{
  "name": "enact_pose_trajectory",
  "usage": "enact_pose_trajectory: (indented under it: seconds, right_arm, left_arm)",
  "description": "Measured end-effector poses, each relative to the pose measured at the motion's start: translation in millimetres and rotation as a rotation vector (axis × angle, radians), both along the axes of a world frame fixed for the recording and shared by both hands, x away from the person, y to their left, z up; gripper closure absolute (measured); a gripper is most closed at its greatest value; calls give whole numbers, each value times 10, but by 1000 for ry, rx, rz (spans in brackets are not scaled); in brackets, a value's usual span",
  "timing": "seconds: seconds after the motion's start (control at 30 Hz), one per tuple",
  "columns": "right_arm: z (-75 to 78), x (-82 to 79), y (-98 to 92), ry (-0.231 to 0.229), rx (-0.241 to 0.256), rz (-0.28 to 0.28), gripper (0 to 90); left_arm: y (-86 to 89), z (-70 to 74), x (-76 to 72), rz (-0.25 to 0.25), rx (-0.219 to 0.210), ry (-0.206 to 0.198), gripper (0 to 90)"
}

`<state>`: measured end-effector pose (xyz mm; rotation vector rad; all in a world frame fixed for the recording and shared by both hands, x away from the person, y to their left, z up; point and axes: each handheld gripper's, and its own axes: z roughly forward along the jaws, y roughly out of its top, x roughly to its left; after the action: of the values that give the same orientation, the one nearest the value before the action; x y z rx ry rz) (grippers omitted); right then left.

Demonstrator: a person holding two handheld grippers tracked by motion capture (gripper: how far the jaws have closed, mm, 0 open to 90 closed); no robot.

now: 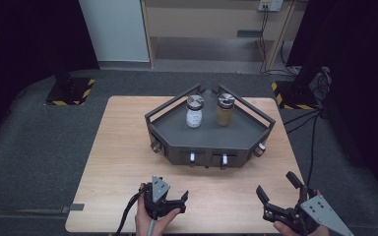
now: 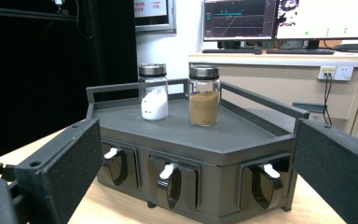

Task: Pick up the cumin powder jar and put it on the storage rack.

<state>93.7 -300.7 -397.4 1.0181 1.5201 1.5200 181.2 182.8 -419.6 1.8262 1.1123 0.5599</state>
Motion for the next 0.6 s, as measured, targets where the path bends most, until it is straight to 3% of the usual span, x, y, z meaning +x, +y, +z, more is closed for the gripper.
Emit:
enact_pose_trajectory:
  seconds: [0.23, 0.6]
  right_arm:
    - [-88, -36, -24, 2, 26, -25, 27]
    - [-172, -48, -52, 29, 20, -46, 28]
  left_arm:
    - [3, -1, -4, 3, 0, 1, 9]
    - [2, -4, -3, 5, -2, 1, 9]
